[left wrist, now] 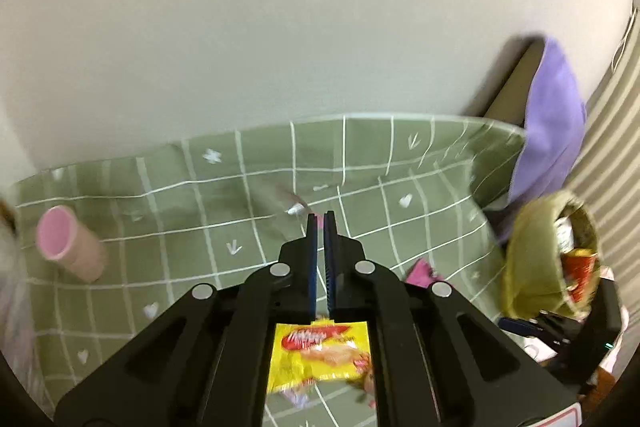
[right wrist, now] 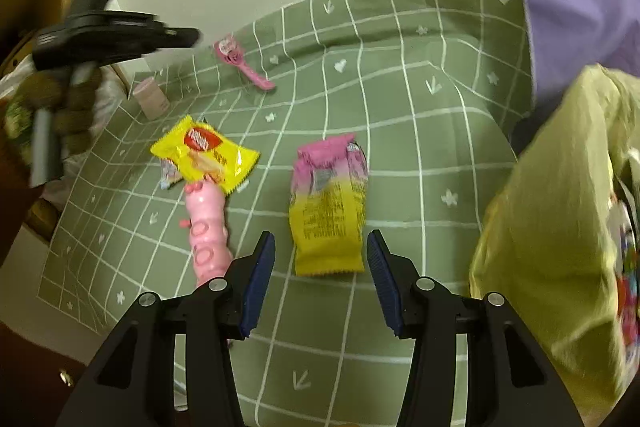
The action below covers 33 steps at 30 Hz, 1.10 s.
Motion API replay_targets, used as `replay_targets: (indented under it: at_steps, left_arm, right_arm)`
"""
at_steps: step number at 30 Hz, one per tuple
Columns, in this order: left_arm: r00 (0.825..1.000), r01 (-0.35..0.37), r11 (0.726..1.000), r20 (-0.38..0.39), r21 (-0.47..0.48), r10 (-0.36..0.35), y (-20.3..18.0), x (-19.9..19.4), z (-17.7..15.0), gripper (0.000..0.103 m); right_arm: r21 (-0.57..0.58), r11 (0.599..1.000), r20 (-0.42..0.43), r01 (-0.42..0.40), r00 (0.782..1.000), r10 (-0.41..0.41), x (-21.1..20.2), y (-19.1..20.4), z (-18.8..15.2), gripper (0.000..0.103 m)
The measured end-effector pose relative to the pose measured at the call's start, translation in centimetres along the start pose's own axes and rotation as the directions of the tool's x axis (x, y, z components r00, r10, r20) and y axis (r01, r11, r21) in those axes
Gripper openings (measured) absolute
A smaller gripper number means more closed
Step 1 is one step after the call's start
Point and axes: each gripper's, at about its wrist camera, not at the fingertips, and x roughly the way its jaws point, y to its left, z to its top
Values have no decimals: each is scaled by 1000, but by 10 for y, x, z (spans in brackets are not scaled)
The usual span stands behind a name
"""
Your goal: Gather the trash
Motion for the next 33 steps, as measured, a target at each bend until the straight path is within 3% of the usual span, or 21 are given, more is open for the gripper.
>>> replay_targets:
  at_steps: [4,10,11,14,17,25,30,31,33]
  left_arm:
    - [999,-16,996,48,-86,20,9,-34,-18,3]
    - [999,-38,986,23,-164,43,41,-48,-52,3]
    - [999,-38,985,21,-168,42,47,-46,-55,7]
    - [998,-57,986,15,-160,60,62,-30,-61,34]
    - [998,-61,983,-6,-173,61,77,0,-60,39]
    - [985,-148,986,-98,-83,139,91,88,-38,40]
    - [985,-142,983,-116,-119,128,89,91,-47,40]
    - [986,-133,983,-122,-129,117,89,90,-49,38]
    - [987,-100,983,-143,-156,78,89,87,-54,21]
  right_arm:
    - [-32,999,6,27,1000,-27,7,3,12,45]
    - [13,1000,-12,1,1000,-1,14,-2,4,45]
    - [20,1000,-19,0,1000,0,15,-1,2,45]
    - [17,1000,-24,7,1000,-7,14,1,-1,45]
    - [11,1000,-18,26,1000,-26,10,4,-4,45]
    - [53,995,-22,83,996,-82,-7,-2,-23,45]
    - [111,990,-16,89,996,-88,-11,-11,-29,45]
    - [130,988,-7,82,997,-82,-11,-13,-29,45]
    - [168,984,12,61,998,-63,-9,-15,-28,45]
